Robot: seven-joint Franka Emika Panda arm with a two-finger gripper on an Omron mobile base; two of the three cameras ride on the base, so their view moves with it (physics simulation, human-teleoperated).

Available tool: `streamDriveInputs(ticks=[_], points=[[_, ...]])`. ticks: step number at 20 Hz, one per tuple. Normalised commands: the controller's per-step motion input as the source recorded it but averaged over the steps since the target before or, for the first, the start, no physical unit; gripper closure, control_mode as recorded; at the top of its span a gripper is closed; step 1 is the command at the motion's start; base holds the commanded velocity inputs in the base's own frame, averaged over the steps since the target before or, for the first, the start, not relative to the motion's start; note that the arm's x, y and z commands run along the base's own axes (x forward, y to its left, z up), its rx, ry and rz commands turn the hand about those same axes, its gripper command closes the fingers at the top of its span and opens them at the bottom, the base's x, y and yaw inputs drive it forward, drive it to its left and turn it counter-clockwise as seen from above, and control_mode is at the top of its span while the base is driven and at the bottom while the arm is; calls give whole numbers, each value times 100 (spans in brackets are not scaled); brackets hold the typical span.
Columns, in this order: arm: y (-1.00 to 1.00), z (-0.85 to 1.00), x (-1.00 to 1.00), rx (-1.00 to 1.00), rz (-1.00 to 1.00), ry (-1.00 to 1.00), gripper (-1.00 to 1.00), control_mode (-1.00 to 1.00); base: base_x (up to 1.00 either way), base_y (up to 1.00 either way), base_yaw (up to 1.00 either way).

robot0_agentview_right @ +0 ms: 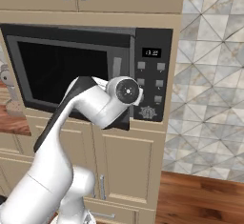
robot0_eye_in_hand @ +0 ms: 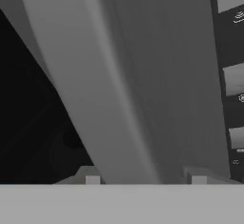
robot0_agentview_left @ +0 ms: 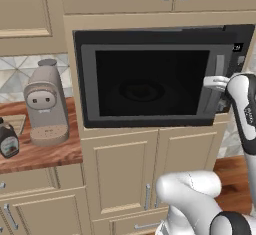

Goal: Retrieve the reheated potato from the microwave, then place the potato, cheese, and condiment on the cutting board.

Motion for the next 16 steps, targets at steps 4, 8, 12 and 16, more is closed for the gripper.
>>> streamDriveInputs(ticks=[4, 8, 12, 16], points=[[22, 18, -68, 5, 0, 17, 100, -100, 0, 0, 0], [18, 23, -76, 2, 0, 17, 100, -100, 0, 0, 0], [12, 27, -80, 1, 0, 21, 100, -100, 0, 0, 0], [14, 24, -81, 3, 0, 20, 100, -100, 0, 0, 0]])
